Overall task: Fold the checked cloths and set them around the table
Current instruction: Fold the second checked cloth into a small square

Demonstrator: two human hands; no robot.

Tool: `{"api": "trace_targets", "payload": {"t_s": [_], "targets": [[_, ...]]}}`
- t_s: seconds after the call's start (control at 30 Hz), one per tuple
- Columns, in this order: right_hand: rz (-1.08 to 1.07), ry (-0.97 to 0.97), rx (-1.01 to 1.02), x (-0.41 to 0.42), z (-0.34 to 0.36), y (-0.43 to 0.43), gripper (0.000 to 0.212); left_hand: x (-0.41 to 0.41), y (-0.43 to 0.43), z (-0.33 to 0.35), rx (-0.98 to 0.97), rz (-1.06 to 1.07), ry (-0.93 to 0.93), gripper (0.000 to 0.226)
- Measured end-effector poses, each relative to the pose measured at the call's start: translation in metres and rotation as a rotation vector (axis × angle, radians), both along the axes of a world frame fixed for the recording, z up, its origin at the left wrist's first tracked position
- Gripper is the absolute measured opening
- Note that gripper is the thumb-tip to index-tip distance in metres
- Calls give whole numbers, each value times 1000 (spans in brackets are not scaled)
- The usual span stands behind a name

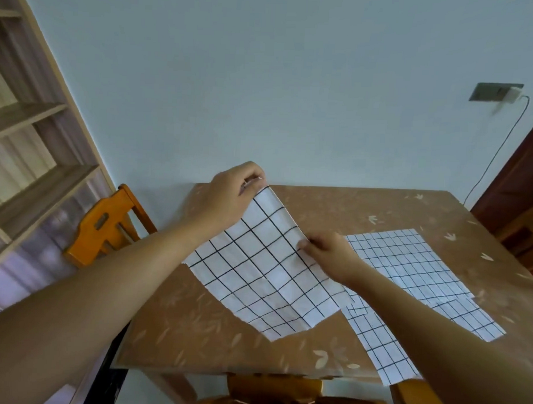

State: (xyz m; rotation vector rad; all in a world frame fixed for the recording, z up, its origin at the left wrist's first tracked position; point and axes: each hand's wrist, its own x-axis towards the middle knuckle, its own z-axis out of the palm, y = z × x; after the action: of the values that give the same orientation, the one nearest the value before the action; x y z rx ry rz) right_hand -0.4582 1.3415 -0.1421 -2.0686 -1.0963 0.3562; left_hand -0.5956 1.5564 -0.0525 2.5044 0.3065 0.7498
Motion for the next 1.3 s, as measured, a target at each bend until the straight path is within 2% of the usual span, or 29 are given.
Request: {"api": "trace_targets", "payload": {"t_s": [0.13, 0.23, 0.43, 0.57, 0.63, 0.73, 0.8, 0.93, 1.0, 1.13, 1.23, 1.3], "targets": [[7, 2, -155, 34, -20, -28, 36, 8, 6, 0, -47, 94, -192, 14], [-35, 79, -175, 59, -30, -45, 34, 7, 17, -5, -82, 187, -235, 11], [-93, 351, 98, 86, -17, -56, 29, -6, 32, -24, -164, 360, -230, 10], [-215, 381, 262, 97, -5, -53, 24, -12, 33, -34, -229, 434, -165, 13], [-246, 368, 297, 104, -2, -53, 35, -12, 32, -37, -256, 466, -135, 15], [-252, 410, 321, 116, 1, -53, 64, -12, 30, -40, -283, 534, -73, 22], [-251, 432, 337, 120, 6, -54, 67, -12, 26, -42, -304, 535, -72, 23], [-215, 353, 341, 120, 13, -58, 28, -10, 22, -48, -378, 504, -77, 19], [-171, 349, 292, 120, 11, -59, 17, -10, 20, -54, -383, 532, -47, 22], [-143, 395, 213, 118, 2, -59, 13, -10, 10, -66, -372, 608, 2, 27], [-237, 304, 219, 111, 4, -56, 21, -7, -2, -67, -348, 570, -14, 25], [-264, 206, 238, 104, 14, -53, 19, -6, -6, -65, -306, 521, -24, 23]]}}
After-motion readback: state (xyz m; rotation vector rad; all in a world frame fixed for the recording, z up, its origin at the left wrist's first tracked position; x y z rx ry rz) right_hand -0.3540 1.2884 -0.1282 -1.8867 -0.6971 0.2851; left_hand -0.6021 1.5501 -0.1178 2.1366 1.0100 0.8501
